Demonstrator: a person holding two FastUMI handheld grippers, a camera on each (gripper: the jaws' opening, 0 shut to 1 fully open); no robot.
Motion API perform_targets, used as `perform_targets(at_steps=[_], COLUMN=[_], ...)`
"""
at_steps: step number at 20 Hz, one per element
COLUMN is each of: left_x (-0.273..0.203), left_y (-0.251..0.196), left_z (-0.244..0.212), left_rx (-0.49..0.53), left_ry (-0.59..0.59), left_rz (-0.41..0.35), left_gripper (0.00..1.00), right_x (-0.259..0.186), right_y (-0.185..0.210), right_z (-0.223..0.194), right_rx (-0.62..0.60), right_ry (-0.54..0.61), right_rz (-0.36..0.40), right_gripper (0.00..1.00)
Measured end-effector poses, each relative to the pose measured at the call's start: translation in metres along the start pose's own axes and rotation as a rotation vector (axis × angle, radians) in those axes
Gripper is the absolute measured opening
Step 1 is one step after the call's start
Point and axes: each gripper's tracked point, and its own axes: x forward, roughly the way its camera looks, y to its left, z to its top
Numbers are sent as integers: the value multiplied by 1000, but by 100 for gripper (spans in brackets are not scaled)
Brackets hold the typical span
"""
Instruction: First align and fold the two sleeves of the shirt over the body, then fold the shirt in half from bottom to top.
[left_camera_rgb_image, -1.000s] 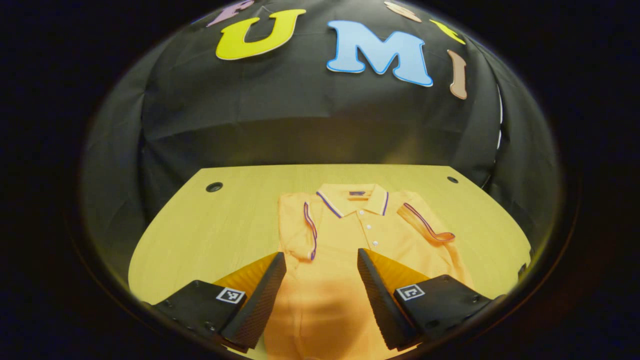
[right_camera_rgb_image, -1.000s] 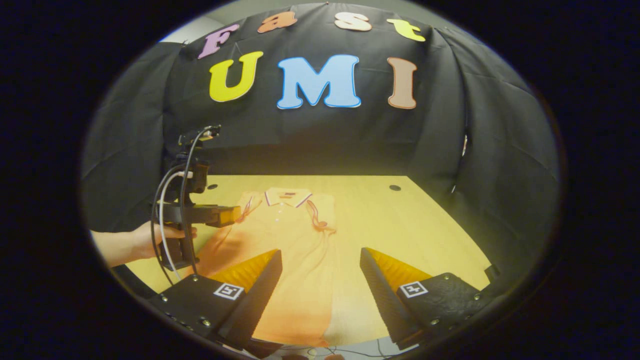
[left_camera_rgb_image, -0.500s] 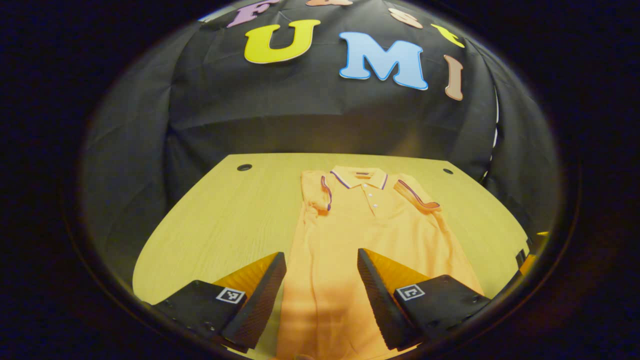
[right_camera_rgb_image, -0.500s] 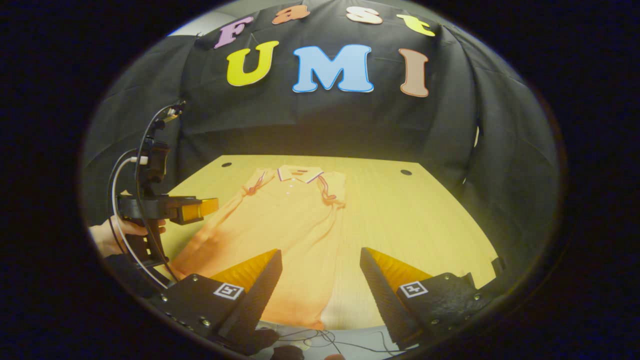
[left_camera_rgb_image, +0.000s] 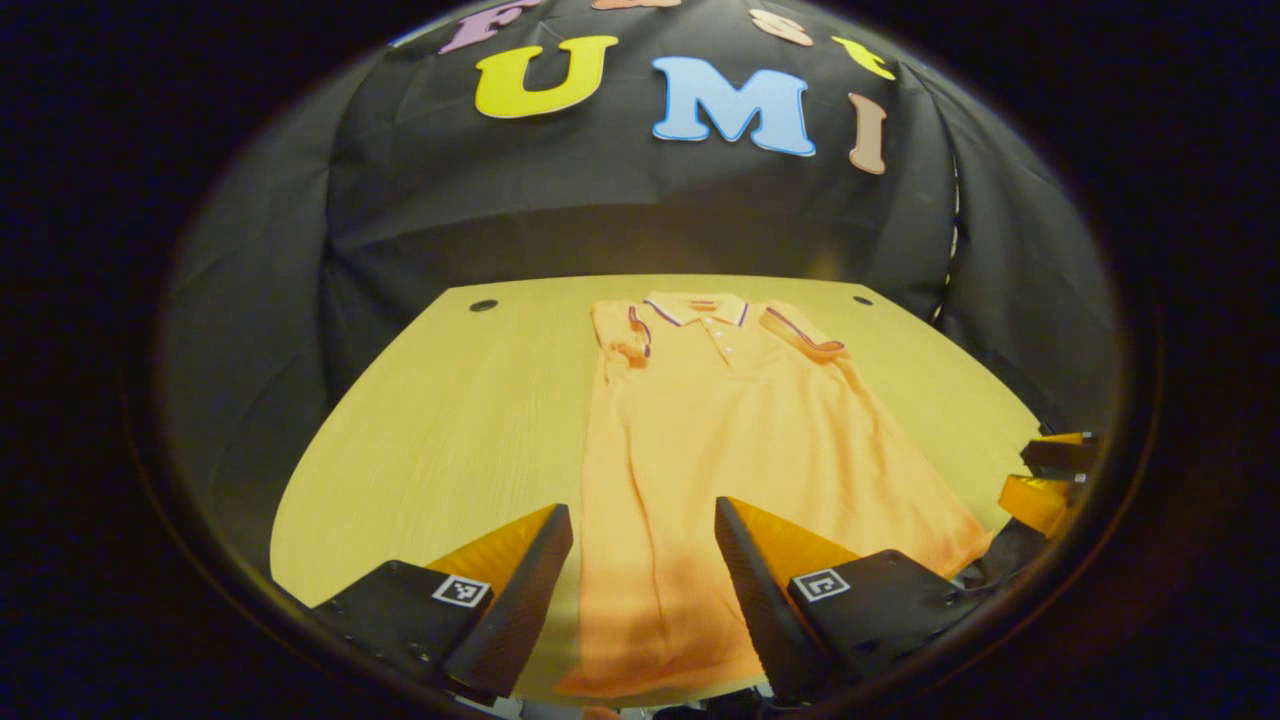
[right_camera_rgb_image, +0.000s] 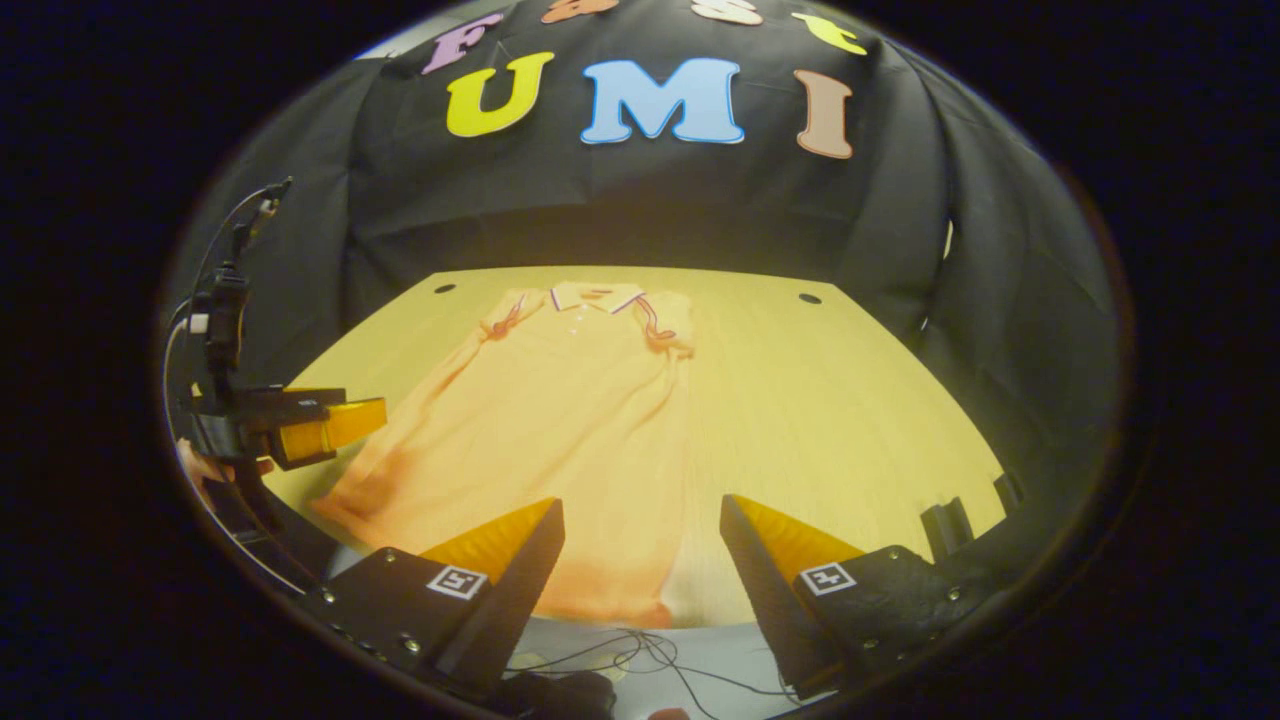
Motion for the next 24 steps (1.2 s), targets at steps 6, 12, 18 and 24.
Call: perform_targets(at_steps=[6,12,18,24], left_x=[-25,-41,-47,-43], left_y=[7,16,13,8], left_z=[-35,-71,-92,-106], left_rx=[37,25,14,9], left_ry=[27,64,84,108], left_rz=[-31,-42,-46,-33], left_gripper=[95,94,94,94], right_x=[2,9,15,16], right_y=[2,1,7,9], right_z=[-40,-64,-79,-89], right_rx=[31,59,93,84], right_ry=[85,153,190,210], right_rz=[-33,-46,-34,-26], right_gripper=[98,98,98,98])
